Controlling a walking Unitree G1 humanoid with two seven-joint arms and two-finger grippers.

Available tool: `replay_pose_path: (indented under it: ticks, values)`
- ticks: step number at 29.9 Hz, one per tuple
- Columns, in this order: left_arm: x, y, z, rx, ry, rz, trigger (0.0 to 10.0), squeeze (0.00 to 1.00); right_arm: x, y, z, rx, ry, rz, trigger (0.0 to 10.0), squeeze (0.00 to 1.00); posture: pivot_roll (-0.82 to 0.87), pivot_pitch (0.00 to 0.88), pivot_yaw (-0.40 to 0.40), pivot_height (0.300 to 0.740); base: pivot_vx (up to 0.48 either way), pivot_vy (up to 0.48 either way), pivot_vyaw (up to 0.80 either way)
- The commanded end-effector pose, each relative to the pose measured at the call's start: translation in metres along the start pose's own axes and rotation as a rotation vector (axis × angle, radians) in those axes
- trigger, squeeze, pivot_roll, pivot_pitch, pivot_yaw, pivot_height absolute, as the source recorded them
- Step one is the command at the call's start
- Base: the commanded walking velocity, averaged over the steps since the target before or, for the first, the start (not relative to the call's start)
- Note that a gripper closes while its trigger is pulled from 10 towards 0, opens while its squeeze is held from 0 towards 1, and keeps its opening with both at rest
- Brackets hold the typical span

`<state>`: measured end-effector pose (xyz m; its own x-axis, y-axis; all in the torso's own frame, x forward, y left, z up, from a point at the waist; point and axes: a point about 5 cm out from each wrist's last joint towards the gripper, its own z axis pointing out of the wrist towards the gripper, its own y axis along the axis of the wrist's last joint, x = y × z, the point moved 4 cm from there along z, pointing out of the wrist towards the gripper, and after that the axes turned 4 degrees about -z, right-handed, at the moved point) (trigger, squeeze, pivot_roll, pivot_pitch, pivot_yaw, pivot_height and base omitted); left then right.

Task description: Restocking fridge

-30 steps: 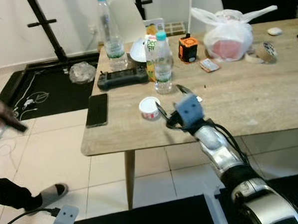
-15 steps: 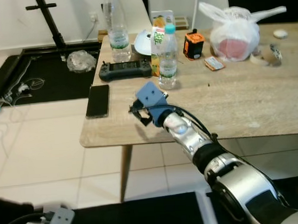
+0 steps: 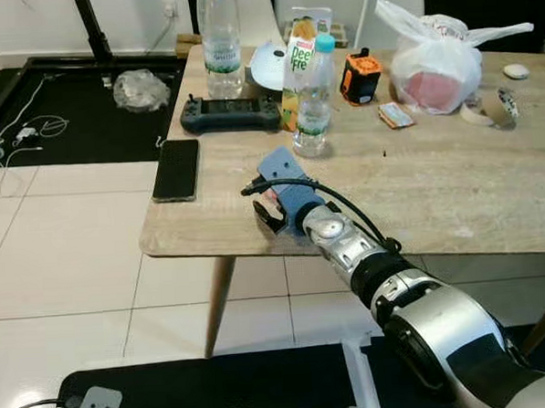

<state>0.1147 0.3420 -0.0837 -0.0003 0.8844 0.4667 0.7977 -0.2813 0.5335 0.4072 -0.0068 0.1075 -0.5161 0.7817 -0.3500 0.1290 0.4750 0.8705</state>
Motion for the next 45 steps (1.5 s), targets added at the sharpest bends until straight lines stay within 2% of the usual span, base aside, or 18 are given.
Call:
replay_pose_path:
  ticks: [1, 2, 3, 4, 6, 12, 22, 25, 26, 28, 32, 35, 36, 37, 38, 40, 41, 45]
  values:
    - [-0.004, -0.005, -0.002, 0.018, -0.009, -0.005, 10.0, 0.0, 0.001, -0.025, -0.003, 0.082, 0.005, 0.016, 8.8, 0.0, 0.46, 0.149, -0.076, 0.706, 0.0, 0.0, 0.0]
    - [-0.004, -0.005, -0.002, 0.018, -0.009, -0.005, 10.0, 0.0, 0.001, -0.025, -0.003, 0.082, 0.005, 0.016, 8.8, 0.0, 0.46, 0.149, -0.076, 0.706, 0.0, 0.0, 0.0]
    - [-0.004, -0.002, -0.001, 0.01, -0.011, -0.005, 10.0, 0.0, -0.003, -0.029, -0.004, 0.094, -0.008, 0.015, 2.6, 0.0, 0.46, 0.155, -0.072, 0.706, 0.0, 0.0, 0.0]
    - [-0.004, 0.0, -0.001, 0.007, -0.011, -0.006, 10.0, 0.0, -0.005, -0.031, -0.004, 0.099, -0.014, 0.016, 0.4, 0.0, 0.46, 0.155, -0.072, 0.706, 0.0, 0.0, 0.0]
    - [-0.003, 0.002, -0.001, 0.001, -0.012, -0.003, 10.0, 0.0, -0.008, -0.031, -0.004, 0.097, -0.025, 0.018, 0.0, 0.0, 0.46, 0.155, -0.063, 0.706, 0.0, 0.0, 0.0]
    - [0.0, 0.004, -0.001, 0.0, -0.011, 0.004, 10.0, 0.0, -0.014, -0.028, -0.005, 0.081, -0.043, 0.019, 0.0, 0.0, 0.46, 0.147, -0.058, 0.706, 0.0, 0.0, 0.0]
    - [-0.011, 0.011, 0.003, 0.003, -0.033, 0.011, 10.0, 0.0, -0.061, -0.025, -0.013, 0.033, -0.209, 0.035, 0.0, 0.0, 0.42, 0.126, -0.054, 0.706, 0.0, 0.0, 0.0]
    - [-0.011, 0.011, 0.003, 0.005, -0.034, 0.013, 10.0, 0.0, -0.064, -0.025, -0.013, 0.027, -0.22, 0.038, 0.0, 0.0, 0.42, 0.126, -0.054, 0.706, 0.0, 0.0, 0.0]
    - [-0.011, 0.011, 0.004, 0.008, -0.035, 0.016, 10.0, 0.0, -0.076, -0.018, -0.016, -0.021, -0.269, 0.055, 0.0, 0.0, 0.41, 0.118, -0.051, 0.706, 0.0, 0.0, 0.0]
    - [-0.011, 0.011, 0.005, 0.01, -0.036, 0.019, 10.0, 0.0, -0.085, -0.013, -0.019, -0.057, -0.306, 0.067, 0.0, 0.0, 0.41, 0.118, -0.051, 0.706, 0.0, 0.0, 0.0]
    - [-0.011, 0.011, 0.006, 0.022, -0.042, 0.032, 10.0, 0.0, -0.126, 0.001, -0.035, -0.162, -0.487, 0.068, 0.0, 0.0, 0.39, 0.111, -0.043, 0.706, 0.0, 0.0, 0.0]
    - [-0.014, 0.011, 0.007, 0.028, -0.054, 0.043, 10.0, 0.0, -0.148, 0.001, -0.049, -0.207, -0.59, 0.059, 0.0, 0.0, 0.37, 0.106, -0.037, 0.706, 0.0, 0.0, 0.0]
    - [-0.014, 0.011, 0.007, 0.028, -0.054, 0.043, 10.0, 0.0, -0.148, 0.001, -0.049, -0.207, -0.59, 0.059, 0.0, 0.0, 0.37, 0.106, -0.037, 0.706, 0.0, 0.0, 0.0]
    - [-0.015, 0.011, 0.008, 0.03, -0.059, 0.048, 10.0, 0.0, -0.156, 0.0, -0.054, -0.217, -0.629, 0.049, 0.4, 0.0, 0.36, 0.104, -0.036, 0.706, 0.0, 0.0, 0.0]
    - [-0.016, 0.012, 0.009, 0.03, -0.062, 0.051, 10.0, 0.0, -0.164, -0.002, -0.06, -0.224, -0.669, 0.038, 3.6, 0.0, 0.35, 0.102, -0.034, 0.706, 0.0, 0.0, 0.0]
    - [-0.016, 0.013, 0.009, 0.03, -0.065, 0.053, 10.0, 0.0, -0.171, -0.004, -0.066, -0.23, -0.703, 0.026, 3.6, 0.0, 0.35, 0.102, -0.034, 0.706, 0.0, 0.0, 0.0]
    - [-0.016, 0.014, 0.01, 0.03, -0.065, 0.054, 10.0, 0.0, -0.174, -0.004, -0.068, -0.236, -0.717, 0.024, 10.0, 0.0, 0.35, 0.1, -0.031, 0.706, 0.0, 0.0, 0.0]
    - [-0.017, 0.018, 0.012, 0.027, -0.069, 0.057, 10.0, 0.0, -0.181, -0.002, -0.076, -0.272, -0.758, -0.004, 10.0, 0.0, 0.34, 0.097, -0.028, 0.706, 0.0, 0.0, 0.0]
